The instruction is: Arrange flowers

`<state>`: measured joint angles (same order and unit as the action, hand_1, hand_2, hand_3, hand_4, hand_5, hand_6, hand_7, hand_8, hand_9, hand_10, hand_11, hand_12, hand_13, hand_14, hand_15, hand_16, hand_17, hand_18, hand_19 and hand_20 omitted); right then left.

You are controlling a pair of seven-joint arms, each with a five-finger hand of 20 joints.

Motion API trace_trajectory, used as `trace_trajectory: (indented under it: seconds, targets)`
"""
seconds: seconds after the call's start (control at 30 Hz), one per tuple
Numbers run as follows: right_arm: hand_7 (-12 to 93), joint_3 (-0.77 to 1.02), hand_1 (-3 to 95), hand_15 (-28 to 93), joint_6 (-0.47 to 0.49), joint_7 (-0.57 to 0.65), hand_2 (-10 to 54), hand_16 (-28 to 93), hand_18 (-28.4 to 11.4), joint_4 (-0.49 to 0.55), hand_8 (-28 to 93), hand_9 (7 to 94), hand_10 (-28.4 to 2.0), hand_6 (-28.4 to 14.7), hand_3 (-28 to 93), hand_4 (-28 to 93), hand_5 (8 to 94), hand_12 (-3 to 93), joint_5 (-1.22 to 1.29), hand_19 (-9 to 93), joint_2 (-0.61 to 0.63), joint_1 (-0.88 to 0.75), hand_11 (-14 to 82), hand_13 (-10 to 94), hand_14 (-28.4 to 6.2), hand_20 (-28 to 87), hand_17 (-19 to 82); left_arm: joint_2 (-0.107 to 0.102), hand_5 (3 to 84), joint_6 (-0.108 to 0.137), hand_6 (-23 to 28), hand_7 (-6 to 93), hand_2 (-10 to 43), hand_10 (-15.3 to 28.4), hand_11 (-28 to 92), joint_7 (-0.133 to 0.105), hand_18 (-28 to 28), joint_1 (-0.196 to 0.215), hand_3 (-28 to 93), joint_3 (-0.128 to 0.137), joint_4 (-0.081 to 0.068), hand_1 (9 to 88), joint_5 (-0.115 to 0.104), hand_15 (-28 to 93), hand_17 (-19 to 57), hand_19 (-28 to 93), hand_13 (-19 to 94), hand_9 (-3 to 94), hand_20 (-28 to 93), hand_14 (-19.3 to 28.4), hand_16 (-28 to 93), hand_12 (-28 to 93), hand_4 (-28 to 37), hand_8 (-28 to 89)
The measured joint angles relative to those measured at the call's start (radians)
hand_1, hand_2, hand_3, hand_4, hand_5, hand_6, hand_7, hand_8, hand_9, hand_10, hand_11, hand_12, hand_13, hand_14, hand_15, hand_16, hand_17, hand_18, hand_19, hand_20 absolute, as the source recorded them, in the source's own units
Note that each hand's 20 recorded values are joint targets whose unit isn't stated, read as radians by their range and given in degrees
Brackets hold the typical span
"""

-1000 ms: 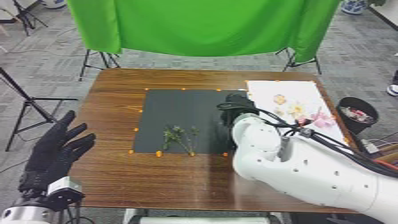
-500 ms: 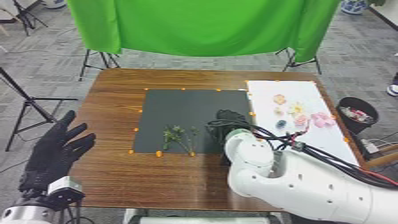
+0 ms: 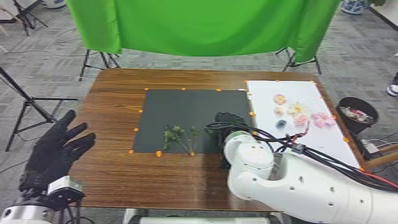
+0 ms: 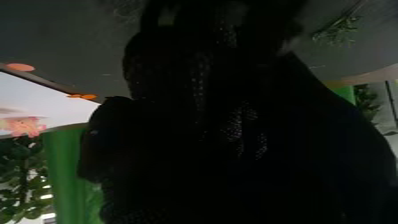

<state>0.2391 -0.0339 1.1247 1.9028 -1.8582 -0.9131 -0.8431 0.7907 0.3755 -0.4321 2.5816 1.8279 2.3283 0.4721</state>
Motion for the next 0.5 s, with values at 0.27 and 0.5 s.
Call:
trace_trajectory:
  seconds: [0.27,0.5]
  targets:
    - [20,0.004,47.8,51,0.014,0.012,-9.5,19,-10.3,0.01,14,92.6,-11.5,-7.0,72,-22,75.2,20.7,0.0,93,0.0,0.001,31.1,93,-3.3,19,67,-0.025,29.8,0.005,6.5,7.6,6.8,17.9,22,-0.032,28.4,0.014,64,-0.001,0.0,30.8,-0.021,56,-6.0,57,20,25.0,-6,27.7,-12,11,-18.9,-7]
    - [20,-0.006,47.6,51,0.035,0.016,-9.5,20,-10.8,0.011,13,92.0,-12.2,-7.2,72,-23,74.8,20.4,-0.001,93,0.001,0.013,30.9,92,-4.0,18,66,-0.04,29.8,0.005,6.6,7.5,6.8,18.0,22,-0.042,28.4,0.019,64,-0.003,0.0,30.9,-0.027,56,-5.9,57,20,25.1,-6,27.8,-12,11,-18.9,-7]
